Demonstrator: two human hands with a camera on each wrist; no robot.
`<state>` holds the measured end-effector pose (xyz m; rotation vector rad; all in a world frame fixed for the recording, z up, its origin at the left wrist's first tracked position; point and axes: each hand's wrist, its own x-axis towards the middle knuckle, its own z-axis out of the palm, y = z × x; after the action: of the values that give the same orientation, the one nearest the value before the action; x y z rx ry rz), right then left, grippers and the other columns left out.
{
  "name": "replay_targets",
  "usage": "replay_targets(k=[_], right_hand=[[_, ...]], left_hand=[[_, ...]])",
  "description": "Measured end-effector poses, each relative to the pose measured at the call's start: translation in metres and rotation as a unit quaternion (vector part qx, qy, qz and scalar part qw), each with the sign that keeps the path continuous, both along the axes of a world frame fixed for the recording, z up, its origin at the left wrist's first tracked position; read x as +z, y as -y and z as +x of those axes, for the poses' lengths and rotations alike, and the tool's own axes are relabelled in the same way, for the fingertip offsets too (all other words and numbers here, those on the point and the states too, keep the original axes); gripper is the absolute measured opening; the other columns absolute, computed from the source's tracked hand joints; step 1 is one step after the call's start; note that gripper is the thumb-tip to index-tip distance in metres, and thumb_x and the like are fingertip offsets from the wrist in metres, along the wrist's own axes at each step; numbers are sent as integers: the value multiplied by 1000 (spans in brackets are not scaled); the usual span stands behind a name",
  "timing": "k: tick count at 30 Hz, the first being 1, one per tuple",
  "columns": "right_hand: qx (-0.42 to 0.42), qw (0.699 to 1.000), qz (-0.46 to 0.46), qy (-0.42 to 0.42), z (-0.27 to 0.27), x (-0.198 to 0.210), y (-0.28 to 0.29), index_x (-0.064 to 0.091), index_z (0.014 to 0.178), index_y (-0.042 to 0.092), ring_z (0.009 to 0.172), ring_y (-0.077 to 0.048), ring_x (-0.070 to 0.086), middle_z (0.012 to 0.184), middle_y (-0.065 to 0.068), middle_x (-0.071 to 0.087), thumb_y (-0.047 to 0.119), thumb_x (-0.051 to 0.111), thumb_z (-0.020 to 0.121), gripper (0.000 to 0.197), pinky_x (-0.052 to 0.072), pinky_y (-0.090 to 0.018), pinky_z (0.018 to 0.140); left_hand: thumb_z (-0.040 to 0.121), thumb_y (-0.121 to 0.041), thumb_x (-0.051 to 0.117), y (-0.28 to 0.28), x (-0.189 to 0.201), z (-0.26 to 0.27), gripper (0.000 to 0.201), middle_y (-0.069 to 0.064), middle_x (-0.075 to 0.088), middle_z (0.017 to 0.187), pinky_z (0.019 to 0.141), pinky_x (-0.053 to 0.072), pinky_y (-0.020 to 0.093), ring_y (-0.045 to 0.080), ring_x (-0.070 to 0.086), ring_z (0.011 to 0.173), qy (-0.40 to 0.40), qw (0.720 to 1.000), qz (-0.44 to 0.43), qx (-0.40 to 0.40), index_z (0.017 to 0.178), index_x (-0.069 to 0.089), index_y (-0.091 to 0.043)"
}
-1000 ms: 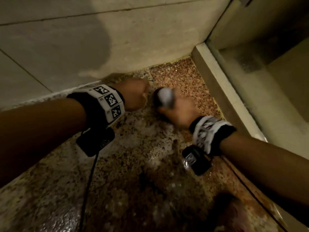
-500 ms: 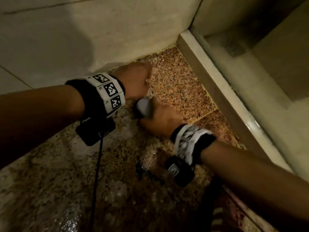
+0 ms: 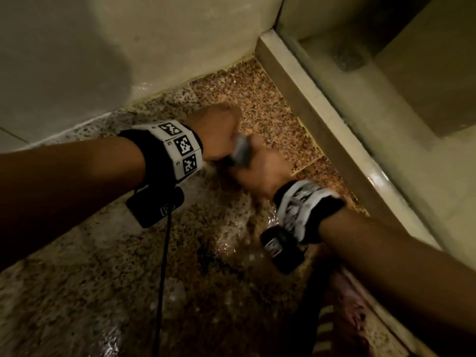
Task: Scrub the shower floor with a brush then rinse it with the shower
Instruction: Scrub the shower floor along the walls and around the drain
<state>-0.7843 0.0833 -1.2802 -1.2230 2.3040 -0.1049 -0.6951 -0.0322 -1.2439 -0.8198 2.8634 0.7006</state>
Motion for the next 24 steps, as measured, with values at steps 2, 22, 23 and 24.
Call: replay_targets(k=[2,22,23,24], right_hand=[[-88,995,-6,-46,-58,9,-18,33,135,15,90,-32,59,113,-16,61,54,58,86,67,43,-33,71],[-128,977,72,-157,-67,1,-73,18,143,-2,105,-42,59,123,-26,56,51,46,95,76,47,-41,82],[-115,983,61,-128,-51,-3,-72,17,143,1,99,-40,60,120,-23,58,52,46,94,77,48,-40,78],[-100,990,47,-88,-35,-6,-67,16,143,4,92,-37,61,115,-20,60,53,47,93,77,50,-37,73]], left_hand=[[86,-14,51,-1,-2,-3,20,16,54,108,80,47,42,35,55,94,-33,999,-7,13,105,50,-9],[83,-13,55,-10,-11,-22,17,13,57,100,81,48,39,32,57,90,-85,996,7,-7,100,53,-10],[84,-13,55,-11,-11,-24,17,12,56,100,82,48,39,31,57,91,-80,997,12,-6,100,52,-10],[84,-13,54,-12,-9,-26,17,12,56,100,82,48,40,30,57,91,-80,997,15,-3,101,52,-10]])
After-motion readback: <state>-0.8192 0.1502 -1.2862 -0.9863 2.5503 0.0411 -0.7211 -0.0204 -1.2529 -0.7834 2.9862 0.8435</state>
